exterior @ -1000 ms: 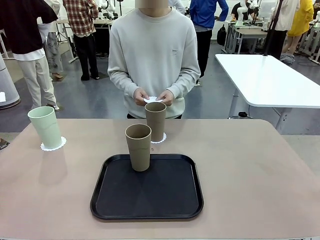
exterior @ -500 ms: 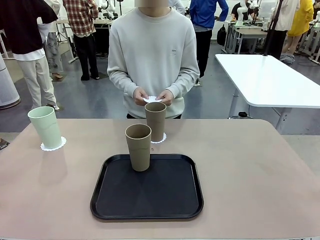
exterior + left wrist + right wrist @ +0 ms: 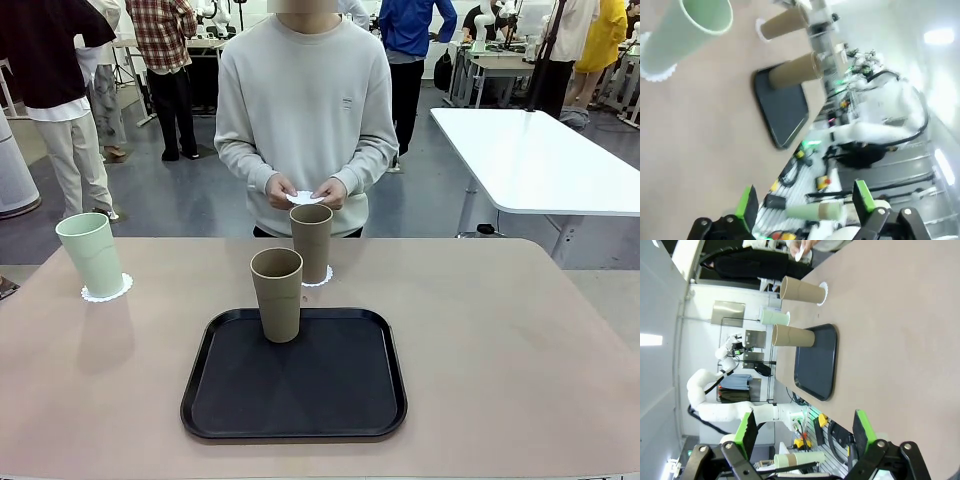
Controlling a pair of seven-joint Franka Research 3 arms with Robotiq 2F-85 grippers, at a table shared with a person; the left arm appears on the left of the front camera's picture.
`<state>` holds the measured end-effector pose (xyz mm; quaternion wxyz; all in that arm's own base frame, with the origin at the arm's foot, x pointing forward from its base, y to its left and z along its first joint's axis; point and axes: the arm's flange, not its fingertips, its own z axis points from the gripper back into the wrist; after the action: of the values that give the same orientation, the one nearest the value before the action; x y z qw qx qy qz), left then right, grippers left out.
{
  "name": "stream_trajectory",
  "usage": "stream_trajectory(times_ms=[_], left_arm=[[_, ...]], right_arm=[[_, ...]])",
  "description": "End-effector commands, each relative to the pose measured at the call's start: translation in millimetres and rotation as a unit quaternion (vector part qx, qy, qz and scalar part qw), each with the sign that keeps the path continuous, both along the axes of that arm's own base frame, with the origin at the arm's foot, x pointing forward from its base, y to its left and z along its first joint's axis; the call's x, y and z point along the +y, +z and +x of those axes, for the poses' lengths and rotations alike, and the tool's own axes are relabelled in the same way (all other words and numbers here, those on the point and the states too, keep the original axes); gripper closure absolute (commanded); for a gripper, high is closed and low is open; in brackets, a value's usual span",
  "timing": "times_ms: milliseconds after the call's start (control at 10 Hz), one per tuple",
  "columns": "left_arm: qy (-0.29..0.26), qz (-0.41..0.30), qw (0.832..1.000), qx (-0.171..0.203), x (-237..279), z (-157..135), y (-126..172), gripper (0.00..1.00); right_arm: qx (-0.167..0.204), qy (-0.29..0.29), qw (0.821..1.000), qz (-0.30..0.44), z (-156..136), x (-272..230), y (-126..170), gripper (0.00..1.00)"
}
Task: Place coasters on the table and set cups on them.
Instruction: Take one Reusable plastic cup from the Flat Tray and place it on a coaster set by the human.
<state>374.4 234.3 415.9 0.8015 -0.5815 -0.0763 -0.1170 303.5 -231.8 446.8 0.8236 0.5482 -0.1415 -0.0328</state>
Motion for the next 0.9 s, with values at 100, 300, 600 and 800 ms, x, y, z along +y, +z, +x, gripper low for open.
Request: stream_trajectory(times_ms=[100, 300, 600, 800], left_arm=[[0.034, -0.006, 0.999, 0.004, 45, 10, 7, 0.00], [0.050, 0.008, 0.999, -0.006, 52, 4, 12, 0.00], [0.064, 0.030, 0.997, -0.016, 51, 0, 13, 0.00], [0.057, 0.013, 0.998, -0.016, 60, 4, 13, 0.00]], right_arm=[[0.002, 0.004, 1.000, 0.000, -2, 0, 0, 0.00], [0.002, 0.004, 1.000, 0.000, -2, 0, 0, 0.00], [0.002, 0.004, 1.000, 0.000, -2, 0, 0, 0.00], [0.002, 0.004, 1.000, 0.000, -2, 0, 0, 0.00]])
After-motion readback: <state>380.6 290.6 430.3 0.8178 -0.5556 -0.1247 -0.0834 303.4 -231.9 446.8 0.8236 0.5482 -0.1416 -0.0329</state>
